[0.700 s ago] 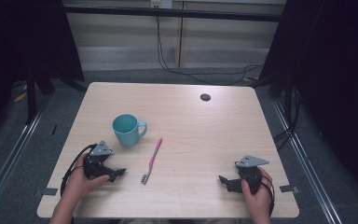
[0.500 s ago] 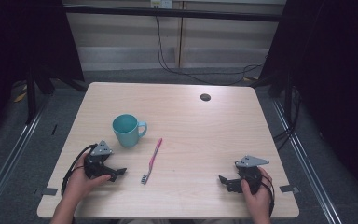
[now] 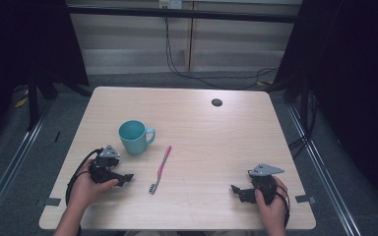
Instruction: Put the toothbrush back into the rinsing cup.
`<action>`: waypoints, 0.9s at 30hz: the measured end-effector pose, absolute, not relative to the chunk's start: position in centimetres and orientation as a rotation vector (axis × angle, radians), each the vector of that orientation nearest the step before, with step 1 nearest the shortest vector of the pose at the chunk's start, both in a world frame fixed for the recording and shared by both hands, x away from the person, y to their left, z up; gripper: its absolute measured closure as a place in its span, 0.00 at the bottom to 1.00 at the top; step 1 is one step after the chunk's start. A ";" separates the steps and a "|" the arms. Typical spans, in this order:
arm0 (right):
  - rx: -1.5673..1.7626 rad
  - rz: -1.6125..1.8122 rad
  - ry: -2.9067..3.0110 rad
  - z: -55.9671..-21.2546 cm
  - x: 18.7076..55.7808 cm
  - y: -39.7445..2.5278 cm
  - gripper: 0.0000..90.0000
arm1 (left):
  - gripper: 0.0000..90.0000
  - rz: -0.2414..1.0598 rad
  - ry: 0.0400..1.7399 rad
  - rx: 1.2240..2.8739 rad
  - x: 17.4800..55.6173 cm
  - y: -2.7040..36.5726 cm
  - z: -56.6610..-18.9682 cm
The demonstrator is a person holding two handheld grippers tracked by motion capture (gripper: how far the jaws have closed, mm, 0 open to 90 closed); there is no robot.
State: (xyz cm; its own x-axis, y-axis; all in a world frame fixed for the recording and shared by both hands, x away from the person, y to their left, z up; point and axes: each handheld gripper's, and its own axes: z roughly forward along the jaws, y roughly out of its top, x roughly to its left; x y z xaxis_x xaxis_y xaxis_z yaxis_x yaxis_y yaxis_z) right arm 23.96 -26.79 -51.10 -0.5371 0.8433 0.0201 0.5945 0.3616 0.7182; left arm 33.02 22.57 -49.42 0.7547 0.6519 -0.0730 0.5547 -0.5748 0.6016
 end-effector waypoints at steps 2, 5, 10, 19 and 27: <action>1.262 0.979 2.277 -51.1 24.0 -26.8 0.13 | 0.18 0.185 0.909 2.352 33.0 22.3 -49.2; 1.263 0.979 2.277 -51.1 24.0 -26.8 0.13 | 0.20 0.157 0.918 2.379 33.0 21.7 -48.8; 1.262 0.982 2.277 -51.1 24.0 -26.8 0.13 | 0.20 0.109 0.945 2.404 33.2 21.1 -48.1; 1.262 0.980 2.277 -51.1 24.0 -26.8 0.13 | 0.20 0.064 0.952 2.461 33.4 20.0 -47.4; 1.263 0.980 2.278 -51.1 24.0 -26.8 0.13 | 0.21 0.051 0.984 2.498 33.7 19.2 -46.7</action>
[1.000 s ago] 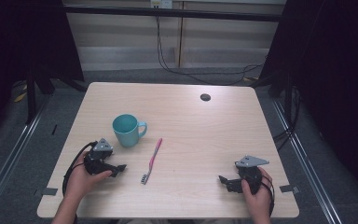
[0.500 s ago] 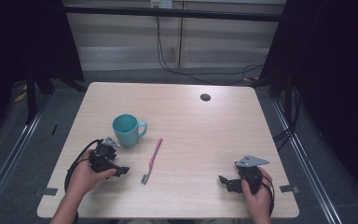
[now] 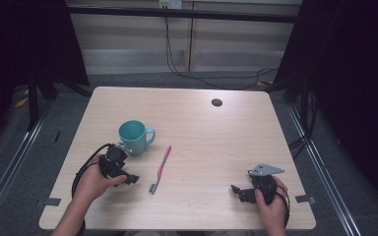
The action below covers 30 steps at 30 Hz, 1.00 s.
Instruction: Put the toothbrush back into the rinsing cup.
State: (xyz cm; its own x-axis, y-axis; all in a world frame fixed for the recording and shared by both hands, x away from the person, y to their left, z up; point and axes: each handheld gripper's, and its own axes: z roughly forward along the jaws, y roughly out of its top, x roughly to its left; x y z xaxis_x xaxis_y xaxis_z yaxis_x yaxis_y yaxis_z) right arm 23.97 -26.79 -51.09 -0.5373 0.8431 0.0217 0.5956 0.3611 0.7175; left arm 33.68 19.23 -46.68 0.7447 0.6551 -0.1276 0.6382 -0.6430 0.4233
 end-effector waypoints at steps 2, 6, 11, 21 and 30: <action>1.263 0.978 2.277 -51.1 24.0 -26.8 0.13 | 0.21 0.055 0.972 2.517 33.7 18.9 -46.4; 1.265 0.978 2.277 -51.1 24.0 -26.8 0.13 | 0.22 0.059 0.967 2.548 33.9 18.2 -46.1; 1.259 0.979 2.277 -51.1 24.0 -26.8 0.13 | 0.22 0.039 0.971 2.550 34.0 17.5 -45.7; 1.262 0.980 2.278 -51.1 24.0 -26.8 0.13 | 0.27 0.003 0.958 2.576 34.4 15.5 -44.8; 1.260 0.981 2.278 -51.1 24.0 -26.8 0.13 | 0.27 0.012 0.954 2.580 34.6 14.2 -44.6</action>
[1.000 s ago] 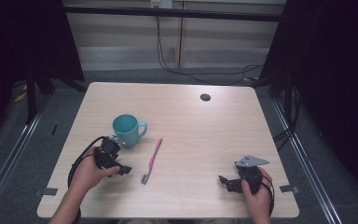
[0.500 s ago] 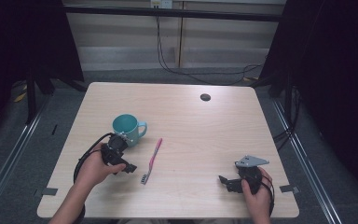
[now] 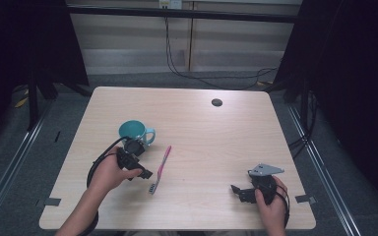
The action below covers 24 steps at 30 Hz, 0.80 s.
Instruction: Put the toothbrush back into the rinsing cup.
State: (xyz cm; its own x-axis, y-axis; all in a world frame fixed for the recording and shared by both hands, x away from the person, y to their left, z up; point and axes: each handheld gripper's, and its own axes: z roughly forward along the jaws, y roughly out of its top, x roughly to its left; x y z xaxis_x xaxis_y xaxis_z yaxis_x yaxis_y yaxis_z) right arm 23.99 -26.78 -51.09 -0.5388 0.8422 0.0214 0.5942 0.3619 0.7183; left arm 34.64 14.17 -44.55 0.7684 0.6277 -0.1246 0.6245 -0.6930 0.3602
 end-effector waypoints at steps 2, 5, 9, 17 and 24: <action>1.257 0.981 2.278 -51.1 24.0 -26.8 0.13 | 0.27 0.006 0.952 2.579 34.7 14.0 -44.5; 1.259 0.981 2.278 -51.1 24.0 -26.8 0.13 | 0.28 0.001 0.940 2.579 34.8 13.7 -44.3; 1.259 0.981 2.279 -51.1 24.0 -26.8 0.13 | 0.29 0.006 0.941 2.581 34.9 13.0 -44.1; 1.261 0.979 2.278 -51.1 24.0 -26.8 0.13 | 0.33 -0.011 0.941 2.585 35.5 11.7 -44.1; 1.250 0.983 2.279 -51.1 24.0 -26.8 0.13 | 0.39 -0.030 0.926 2.588 35.7 10.5 -44.6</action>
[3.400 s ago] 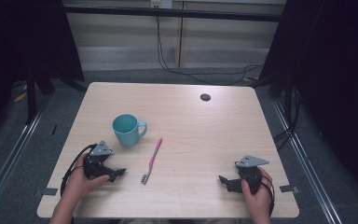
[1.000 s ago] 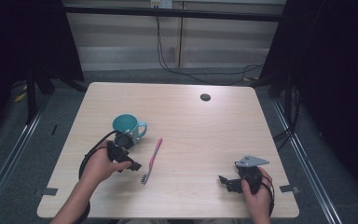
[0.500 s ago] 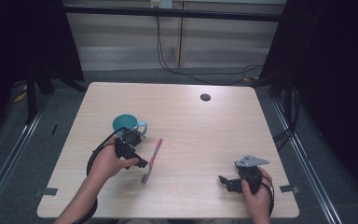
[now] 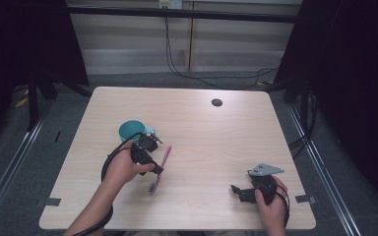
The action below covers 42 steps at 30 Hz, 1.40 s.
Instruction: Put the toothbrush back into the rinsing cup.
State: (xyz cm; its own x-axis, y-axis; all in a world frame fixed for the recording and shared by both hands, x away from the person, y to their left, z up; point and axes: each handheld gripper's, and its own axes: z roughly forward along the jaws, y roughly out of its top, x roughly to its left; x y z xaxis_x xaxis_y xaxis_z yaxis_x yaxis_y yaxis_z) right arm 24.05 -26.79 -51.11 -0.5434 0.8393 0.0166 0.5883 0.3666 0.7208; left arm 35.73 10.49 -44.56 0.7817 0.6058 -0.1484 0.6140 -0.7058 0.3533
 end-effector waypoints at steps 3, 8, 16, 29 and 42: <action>1.250 0.983 2.279 -51.1 24.0 -26.8 0.13 | 0.42 -0.037 0.953 2.588 35.9 10.2 -44.8; 1.253 0.981 2.280 -51.1 24.0 -26.8 0.13 | 0.48 -0.052 1.024 2.566 36.1 9.7 -45.4; 1.249 0.983 2.282 -51.1 24.1 -26.8 0.13 | 0.63 -0.076 1.102 2.554 36.3 9.3 -46.2; 1.248 0.986 2.286 -51.1 24.1 -26.7 0.13 | 0.81 -0.102 1.149 2.581 36.7 8.7 -46.8; 1.249 0.986 2.286 -51.1 24.1 -26.7 0.13 | 0.90 -0.096 1.125 2.633 36.9 7.8 -46.9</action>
State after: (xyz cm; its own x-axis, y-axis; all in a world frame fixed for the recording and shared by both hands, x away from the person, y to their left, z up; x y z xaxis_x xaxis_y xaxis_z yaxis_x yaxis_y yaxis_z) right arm 24.12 -26.72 -51.11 -0.5480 0.8362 0.0210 0.5894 0.3682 0.7191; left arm 36.87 7.83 -46.85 0.6953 0.6989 -0.1678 0.7172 -0.6593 0.2255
